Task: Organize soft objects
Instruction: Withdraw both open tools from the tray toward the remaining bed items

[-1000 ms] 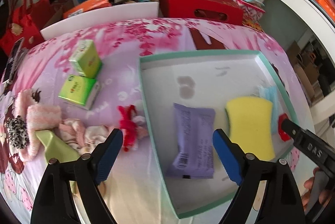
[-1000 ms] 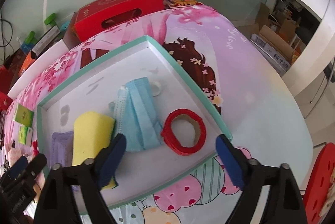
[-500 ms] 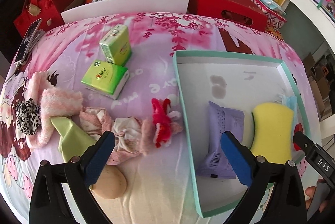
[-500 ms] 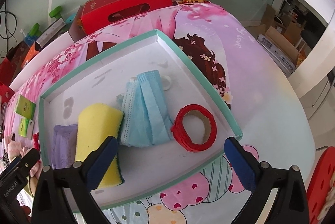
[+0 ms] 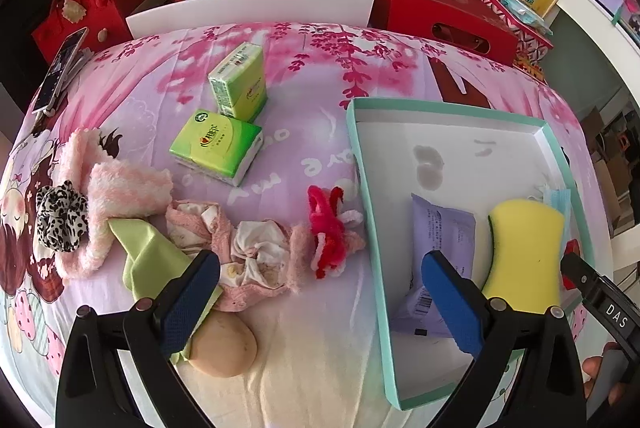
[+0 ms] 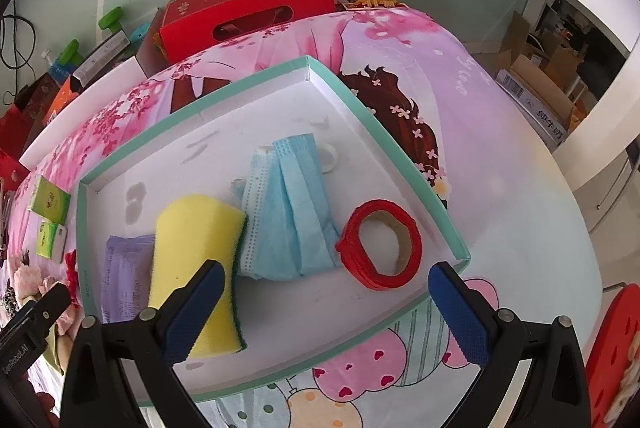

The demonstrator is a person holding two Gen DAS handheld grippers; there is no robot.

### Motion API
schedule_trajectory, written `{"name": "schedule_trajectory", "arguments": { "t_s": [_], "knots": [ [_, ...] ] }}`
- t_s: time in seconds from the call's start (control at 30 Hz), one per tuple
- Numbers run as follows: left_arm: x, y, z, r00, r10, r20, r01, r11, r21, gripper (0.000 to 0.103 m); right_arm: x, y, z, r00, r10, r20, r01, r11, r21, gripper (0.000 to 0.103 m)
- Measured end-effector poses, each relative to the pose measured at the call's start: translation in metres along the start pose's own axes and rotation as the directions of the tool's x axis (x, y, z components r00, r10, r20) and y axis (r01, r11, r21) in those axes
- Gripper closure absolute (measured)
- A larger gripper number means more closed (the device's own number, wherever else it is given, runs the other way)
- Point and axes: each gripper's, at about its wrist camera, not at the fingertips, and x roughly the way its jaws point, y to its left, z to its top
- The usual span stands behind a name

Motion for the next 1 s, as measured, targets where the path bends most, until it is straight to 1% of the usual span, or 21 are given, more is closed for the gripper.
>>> {"name": "schedule_trajectory", "arguments": {
  "t_s": [0.07,0.2,0.27,0.33,0.47,0.6,0.63,0.73,0.8,0.93,1.0],
  "knots": [
    [-0.002,0.002,0.000,1.000,0.001,0.005,-0.001,1.000,-0.001,0.002,-0.004,0.003,0.000,1.000,0.014,0.005,-0.014,1.000,0.001,0.000],
    [-0.015,0.014,0.001,0.999,-0.006,0.033,0.006,1.000,-0.008,0.002,-0.022,0.022,0.002,0.998,0.023,0.064,-0.021,0.999,-0.034,0.000],
    [-0.024,0.026,0.005,0.999,0.000,0.052,0.002,1.000,-0.029,0.002,-0.035,0.035,0.002,0.993,0.063,0.104,-0.058,0.997,-0.053,0.000],
    [-0.034,0.045,0.009,0.997,0.021,0.074,-0.016,0.998,-0.062,0.002,-0.045,0.050,0.002,0.986,0.107,0.129,-0.099,0.993,-0.072,0.000],
    [-0.053,0.098,0.016,0.990,0.102,0.096,-0.086,0.984,-0.158,0.002,-0.057,0.088,0.002,0.973,0.171,0.156,-0.146,0.976,-0.161,0.000],
    [-0.069,0.148,0.017,0.981,0.175,0.088,-0.147,0.955,-0.258,0.002,-0.060,0.127,-0.007,0.960,0.255,0.120,-0.222,0.947,-0.231,0.000],
    [-0.073,0.158,0.015,0.978,0.190,0.083,-0.160,0.948,-0.276,0.002,-0.061,0.139,-0.009,0.953,0.283,0.105,-0.250,0.935,-0.250,0.000],
    [-0.079,0.184,0.011,0.972,0.227,0.061,-0.198,0.930,-0.308,0.002,-0.064,0.174,-0.021,0.945,0.320,0.072,-0.282,0.904,-0.321,0.000],
    [-0.080,0.195,0.008,0.972,0.232,0.043,-0.206,0.924,-0.322,0.002,-0.063,0.201,-0.031,0.941,0.336,0.049,-0.294,0.877,-0.380,0.000],
    [-0.077,0.211,0.003,0.980,0.195,0.027,-0.174,0.919,-0.354,0.002,-0.058,0.241,-0.051,0.922,0.388,-0.019,-0.356,0.826,-0.437,0.000],
    [-0.075,0.214,0.002,0.983,0.181,0.024,-0.160,0.920,-0.357,0.002,-0.054,0.257,-0.061,0.920,0.390,-0.040,-0.362,0.806,-0.468,0.000]
  ]
}}
